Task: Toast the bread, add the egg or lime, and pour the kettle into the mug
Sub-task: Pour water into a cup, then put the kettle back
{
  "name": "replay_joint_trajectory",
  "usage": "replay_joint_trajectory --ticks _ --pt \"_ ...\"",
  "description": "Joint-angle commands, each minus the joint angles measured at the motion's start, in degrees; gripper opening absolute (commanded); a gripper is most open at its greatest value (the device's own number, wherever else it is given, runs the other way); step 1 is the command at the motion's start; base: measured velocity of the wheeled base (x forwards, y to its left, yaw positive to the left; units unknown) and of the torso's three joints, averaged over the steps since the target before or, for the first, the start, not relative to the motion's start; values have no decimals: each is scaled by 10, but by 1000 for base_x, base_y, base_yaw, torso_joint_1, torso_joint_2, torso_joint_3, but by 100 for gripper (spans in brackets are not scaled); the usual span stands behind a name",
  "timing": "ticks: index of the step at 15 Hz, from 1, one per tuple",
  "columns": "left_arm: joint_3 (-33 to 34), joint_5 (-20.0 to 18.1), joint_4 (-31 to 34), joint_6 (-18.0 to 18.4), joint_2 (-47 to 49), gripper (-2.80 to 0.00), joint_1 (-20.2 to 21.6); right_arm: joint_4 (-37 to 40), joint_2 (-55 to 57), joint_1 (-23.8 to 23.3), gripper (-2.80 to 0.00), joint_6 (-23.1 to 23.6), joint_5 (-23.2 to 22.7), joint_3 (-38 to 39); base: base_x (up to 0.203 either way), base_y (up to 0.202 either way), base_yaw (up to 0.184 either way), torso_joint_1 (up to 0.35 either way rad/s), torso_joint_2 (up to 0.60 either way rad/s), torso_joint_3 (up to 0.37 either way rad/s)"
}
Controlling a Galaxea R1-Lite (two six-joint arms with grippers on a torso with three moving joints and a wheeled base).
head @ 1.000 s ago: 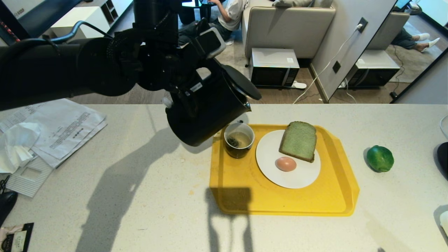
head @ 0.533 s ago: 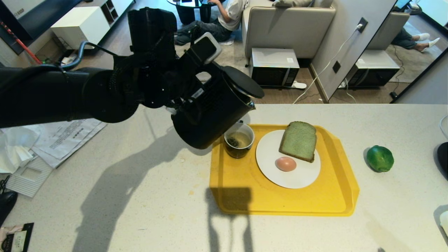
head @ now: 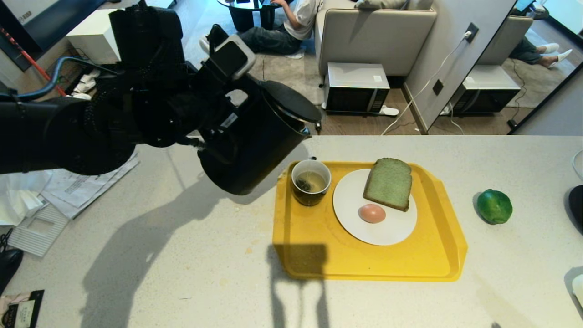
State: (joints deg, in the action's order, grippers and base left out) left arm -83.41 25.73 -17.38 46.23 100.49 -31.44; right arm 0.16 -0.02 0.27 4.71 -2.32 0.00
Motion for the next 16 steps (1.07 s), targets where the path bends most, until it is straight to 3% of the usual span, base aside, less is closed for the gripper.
replay_joint_trajectory --ticks 1,6,16 --pt "39 1 -2 3 -38 -280 20 0 0 0 -280 0 -1 1 0 0 0 0 0 0" --pt "90 -61 -84 0 -63 -280 69 0 0 0 -280 0 -1 1 0 0 0 0 0 0" --pt "211 -64 -334 -79 -43 -280 113 0 0 1 -280 0 -1 1 0 0 0 0 0 0"
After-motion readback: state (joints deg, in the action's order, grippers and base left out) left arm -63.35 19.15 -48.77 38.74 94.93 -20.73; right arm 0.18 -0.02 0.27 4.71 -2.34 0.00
